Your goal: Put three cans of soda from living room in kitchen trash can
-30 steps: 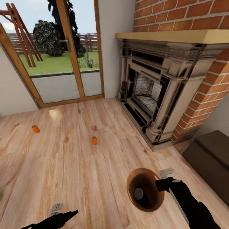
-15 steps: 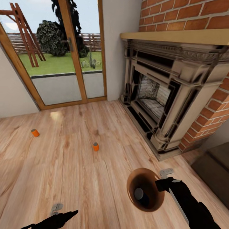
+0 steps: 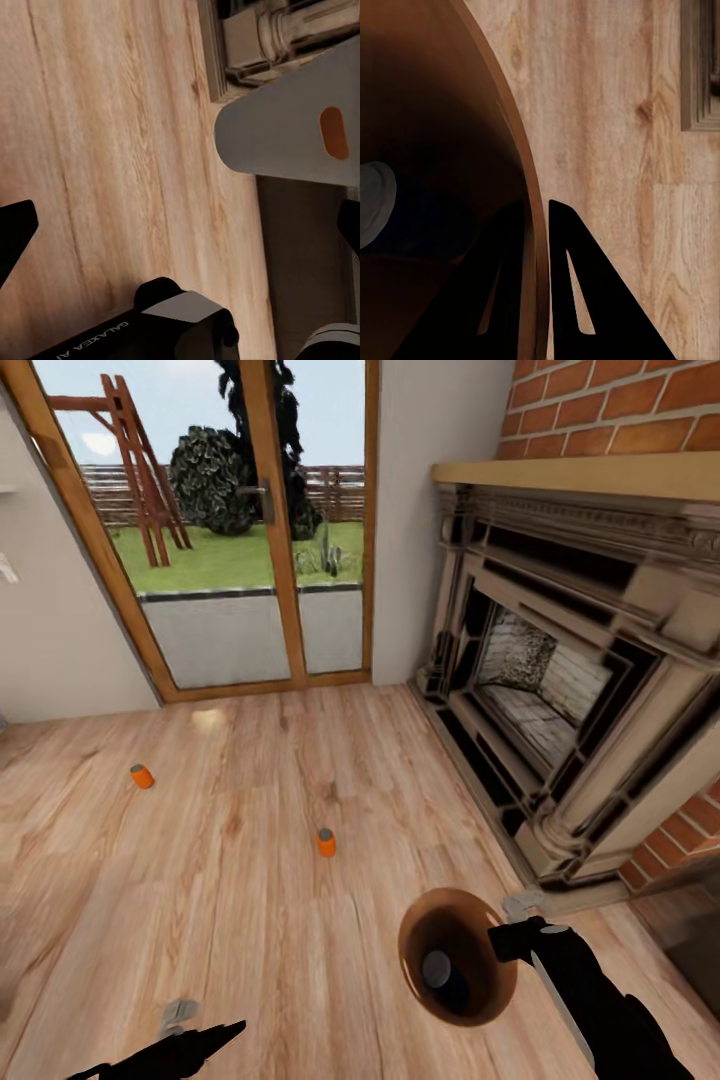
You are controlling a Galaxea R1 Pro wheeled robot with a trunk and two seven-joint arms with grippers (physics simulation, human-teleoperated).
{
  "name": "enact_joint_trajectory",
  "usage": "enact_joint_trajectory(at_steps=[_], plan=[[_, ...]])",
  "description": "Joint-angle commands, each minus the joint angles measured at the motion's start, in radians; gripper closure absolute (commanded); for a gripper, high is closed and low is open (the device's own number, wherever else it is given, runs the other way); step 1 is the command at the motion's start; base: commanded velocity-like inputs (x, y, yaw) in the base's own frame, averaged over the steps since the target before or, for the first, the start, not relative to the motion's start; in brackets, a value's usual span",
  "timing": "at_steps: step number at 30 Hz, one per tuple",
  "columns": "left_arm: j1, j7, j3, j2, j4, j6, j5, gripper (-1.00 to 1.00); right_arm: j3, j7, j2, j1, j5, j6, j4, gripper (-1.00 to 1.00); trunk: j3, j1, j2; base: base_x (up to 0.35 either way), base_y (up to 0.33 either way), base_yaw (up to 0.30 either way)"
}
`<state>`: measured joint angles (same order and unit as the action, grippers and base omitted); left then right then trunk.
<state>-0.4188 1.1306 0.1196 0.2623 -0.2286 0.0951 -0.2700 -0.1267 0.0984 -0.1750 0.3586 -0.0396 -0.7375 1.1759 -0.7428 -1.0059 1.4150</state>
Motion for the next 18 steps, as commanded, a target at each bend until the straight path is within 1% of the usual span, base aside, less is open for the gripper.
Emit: enact_joint_trajectory(at_steps=[1, 4, 7, 11, 18], plan=[[0.0, 0.0, 0.0, 0.0, 0.0, 0.0, 0.0, -1.0, 0.0, 0.006, 0.0, 0.0, 0.009, 0.0, 0.0, 1.0, 0.0, 0.0, 0.0, 0.346, 0.0, 0.283], [0.0, 0.0, 0.0, 0.0, 0.0, 0.0, 0.0, -1.0, 0.0, 0.006, 0.0, 0.0, 0.009, 0.0, 0.0, 1.0, 0.0, 0.0, 0.0, 0.346, 0.016, 0.261], [0.0, 0.0, 0.0, 0.0, 0.0, -0.001, 0.0, -1.0, 0.0, 0.006, 0.0, 0.0, 0.009, 0.0, 0.0, 1.0, 0.0, 0.0, 0.0, 0.346, 0.035, 0.143], [0.0, 0.0, 0.0, 0.0, 0.0, -0.001, 0.0, -1.0, 0.0, 0.007, 0.0, 0.0, 0.009, 0.0, 0.0, 1.0, 0.0, 0.0, 0.0, 0.346, 0.01, 0.047], [0.0, 0.0, 0.0, 0.0, 0.0, -0.001, 0.0, -1.0, 0.001, 0.007, 0.0, 0.0, 0.009, 0.0, -0.001, 1.0, 0.0, 0.0, 0.0, 0.346, -0.065, 0.007]])
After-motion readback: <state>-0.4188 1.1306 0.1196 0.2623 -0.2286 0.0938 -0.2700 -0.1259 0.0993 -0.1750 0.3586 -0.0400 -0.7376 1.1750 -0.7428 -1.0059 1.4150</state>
